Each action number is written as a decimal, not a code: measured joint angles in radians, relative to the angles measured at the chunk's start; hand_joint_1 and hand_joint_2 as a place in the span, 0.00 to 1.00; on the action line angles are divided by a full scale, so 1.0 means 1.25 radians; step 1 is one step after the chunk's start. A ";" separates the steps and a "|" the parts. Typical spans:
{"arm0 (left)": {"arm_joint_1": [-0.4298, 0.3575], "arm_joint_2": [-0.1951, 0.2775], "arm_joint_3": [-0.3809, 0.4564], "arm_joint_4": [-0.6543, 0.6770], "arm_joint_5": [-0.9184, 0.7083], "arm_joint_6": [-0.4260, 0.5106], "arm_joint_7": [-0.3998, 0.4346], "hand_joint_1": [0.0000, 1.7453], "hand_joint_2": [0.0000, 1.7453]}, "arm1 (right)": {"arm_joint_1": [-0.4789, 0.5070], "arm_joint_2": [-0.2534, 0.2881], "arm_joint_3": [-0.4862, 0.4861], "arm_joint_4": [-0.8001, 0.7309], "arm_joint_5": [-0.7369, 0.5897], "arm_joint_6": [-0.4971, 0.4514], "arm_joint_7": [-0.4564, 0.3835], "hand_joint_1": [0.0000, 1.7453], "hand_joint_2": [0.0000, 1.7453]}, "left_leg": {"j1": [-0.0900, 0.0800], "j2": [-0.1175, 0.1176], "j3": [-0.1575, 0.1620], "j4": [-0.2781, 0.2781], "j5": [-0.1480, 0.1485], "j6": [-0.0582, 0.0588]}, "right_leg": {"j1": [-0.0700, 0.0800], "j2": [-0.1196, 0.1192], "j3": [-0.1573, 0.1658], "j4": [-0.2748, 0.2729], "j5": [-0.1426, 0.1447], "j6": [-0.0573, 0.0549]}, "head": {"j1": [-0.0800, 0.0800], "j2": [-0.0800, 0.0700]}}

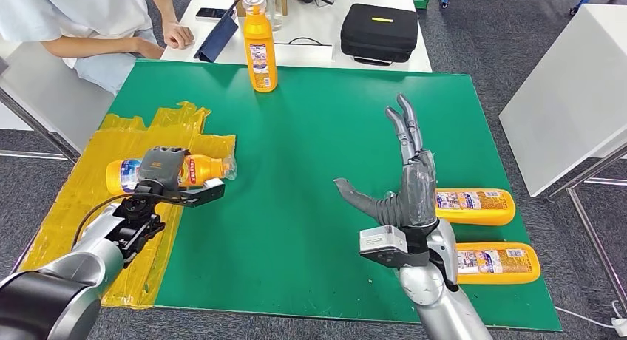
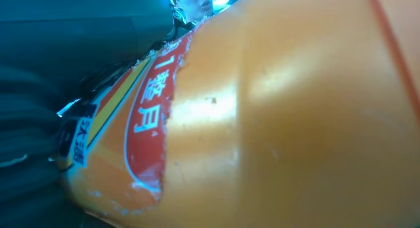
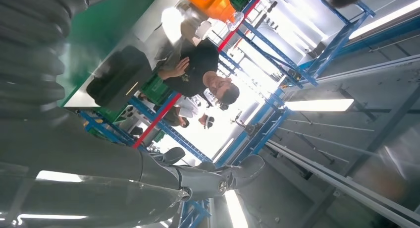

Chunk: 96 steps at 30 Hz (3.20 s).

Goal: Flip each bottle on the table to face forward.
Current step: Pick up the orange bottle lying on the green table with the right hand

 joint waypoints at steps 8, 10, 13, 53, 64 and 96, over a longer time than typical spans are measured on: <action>0.026 -0.002 0.018 0.007 0.009 0.055 0.012 0.00 1.00 | -0.004 0.000 0.000 0.027 -0.016 0.001 -0.017 0.00 1.00 | 0.000 0.000 0.000 0.000 0.000 0.000 | 0.000 0.000 0.000 0.000 0.000 0.000 | 0.000 0.000; 0.030 -0.005 0.028 0.007 0.016 0.065 0.011 0.00 1.00 | -0.008 0.001 0.001 0.038 -0.016 0.001 -0.019 0.00 1.00 | 0.000 0.000 0.000 0.000 0.000 0.000 | 0.000 0.000 0.000 0.000 0.000 0.000 | 0.000 0.000; 0.033 -0.013 0.049 0.007 0.049 0.073 -0.006 0.00 1.00 | -0.016 0.004 0.002 0.050 -0.014 0.001 -0.014 0.00 1.00 | 0.000 0.000 0.000 0.000 0.000 0.000 | 0.000 0.000 0.000 0.000 0.000 0.000 | 0.000 0.000; 0.062 -0.149 0.226 -0.287 0.868 -0.336 -0.590 0.00 1.00 | 0.082 -0.279 -0.200 0.135 0.405 0.377 0.146 0.00 1.00 | -0.001 -0.003 -0.002 0.000 0.000 0.001 | -0.001 -0.003 -0.001 0.000 0.000 0.001 | 0.000 0.000; 0.078 -0.157 0.180 -0.307 0.897 -0.321 -0.580 0.00 1.00 | 0.083 -0.299 -0.287 0.196 0.425 0.436 0.139 0.00 1.00 | -0.001 -0.003 -0.002 0.000 0.000 0.001 | 0.000 -0.003 -0.001 0.000 0.000 0.001 | 0.000 0.000; 0.088 -0.197 0.128 -0.296 0.929 -0.315 -0.581 0.00 1.00 | -0.131 -0.260 -0.345 0.609 0.558 0.347 0.181 0.00 1.00 | -0.001 -0.003 -0.002 0.000 0.001 0.002 | 0.000 -0.003 -0.001 0.000 0.001 0.002 | 0.000 0.000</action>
